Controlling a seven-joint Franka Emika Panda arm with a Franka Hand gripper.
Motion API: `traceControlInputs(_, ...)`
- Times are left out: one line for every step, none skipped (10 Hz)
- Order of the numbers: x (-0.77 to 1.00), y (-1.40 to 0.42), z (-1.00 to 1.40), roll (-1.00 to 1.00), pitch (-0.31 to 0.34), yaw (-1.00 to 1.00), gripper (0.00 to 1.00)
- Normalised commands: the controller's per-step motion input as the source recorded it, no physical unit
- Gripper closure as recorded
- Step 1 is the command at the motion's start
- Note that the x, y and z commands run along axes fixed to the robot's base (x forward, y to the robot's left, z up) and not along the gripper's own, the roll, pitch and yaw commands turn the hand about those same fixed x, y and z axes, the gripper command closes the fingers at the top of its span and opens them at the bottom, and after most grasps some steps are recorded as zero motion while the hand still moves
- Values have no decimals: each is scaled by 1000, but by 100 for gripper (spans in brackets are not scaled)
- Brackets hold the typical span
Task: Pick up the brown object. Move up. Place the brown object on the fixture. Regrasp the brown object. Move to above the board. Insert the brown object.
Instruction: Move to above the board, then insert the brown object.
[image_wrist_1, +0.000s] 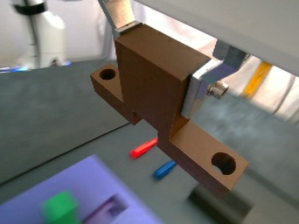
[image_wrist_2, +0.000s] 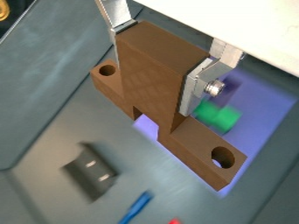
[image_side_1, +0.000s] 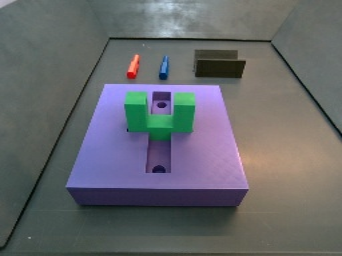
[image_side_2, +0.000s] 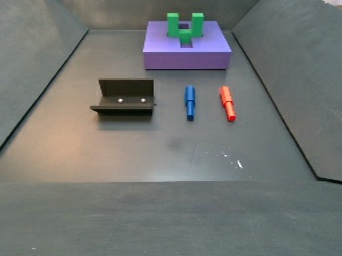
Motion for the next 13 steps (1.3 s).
traceControlInputs(-167, -142, 32, -1000, 10, 35, 100)
traceControlInputs(-118, -72, 24, -1000, -1, 34, 100)
traceControlInputs(-81, -12, 0, -953, -19, 28, 100)
traceControlInputs(-71, -7, 6, -797, -27, 18, 100)
traceControlInputs(-60, 6, 1, -491, -34, 6, 100)
traceControlInputs(-37, 2, -2, -288, -31, 5, 100)
traceControlInputs(0, 23, 0, 0, 0, 0, 100)
traceControlInputs(0, 37, 0, -29, 0, -146, 100)
traceControlInputs(0, 29, 0, -63, 0, -349, 100)
traceControlInputs(26, 0, 0, -80, 0, -497, 100)
traceControlInputs(23, 0, 0, -99, 0, -520, 100)
traceControlInputs(49, 0, 0, -100, 0, -514, 100)
traceControlInputs(40, 0, 0, -111, 0, -520, 100)
